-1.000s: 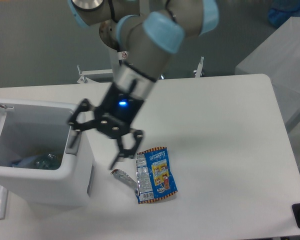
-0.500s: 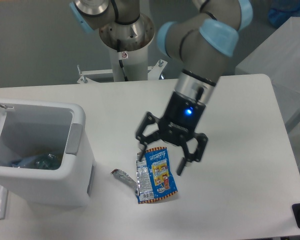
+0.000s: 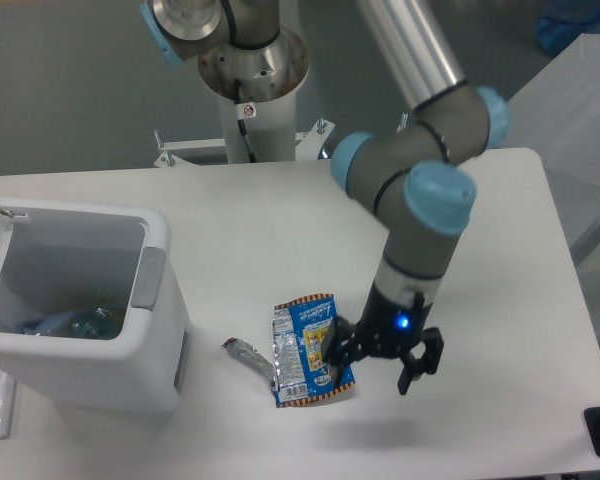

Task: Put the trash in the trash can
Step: 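Move the open gripper over the blue snack wrapper, then lower onto the blue wrapper and close the gripper on it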

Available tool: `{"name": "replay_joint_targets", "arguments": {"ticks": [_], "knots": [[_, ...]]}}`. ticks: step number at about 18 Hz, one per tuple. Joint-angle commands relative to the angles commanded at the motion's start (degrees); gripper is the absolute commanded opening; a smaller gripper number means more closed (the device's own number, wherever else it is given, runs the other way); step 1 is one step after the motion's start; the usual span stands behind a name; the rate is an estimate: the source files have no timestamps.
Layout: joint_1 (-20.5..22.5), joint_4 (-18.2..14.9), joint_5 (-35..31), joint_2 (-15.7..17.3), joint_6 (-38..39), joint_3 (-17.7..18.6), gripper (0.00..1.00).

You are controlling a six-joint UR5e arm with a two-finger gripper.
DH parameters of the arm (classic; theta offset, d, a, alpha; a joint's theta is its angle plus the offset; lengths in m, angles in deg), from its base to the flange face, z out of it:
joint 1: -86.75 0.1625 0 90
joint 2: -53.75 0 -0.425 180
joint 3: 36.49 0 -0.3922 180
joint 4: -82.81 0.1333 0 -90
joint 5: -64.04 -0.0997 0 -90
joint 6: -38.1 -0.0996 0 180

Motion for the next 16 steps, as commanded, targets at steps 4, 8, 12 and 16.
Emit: {"name": "replay_joint_targets", "arguments": {"ticks": [4,8,12,16], "knots": [[-1.93,-0.61,-1.49,-1.14,-0.26,0.70,1.00],[-3.95,-5.17,-10.52,-2.29,-2.28,1.40,1.00],[-3.96,-9.40,-12.48,-2.47,-4.48,1.23,1.00],[-3.96,-9.84,-12.57,-2.82,-4.75,1.49,0.97]]}}
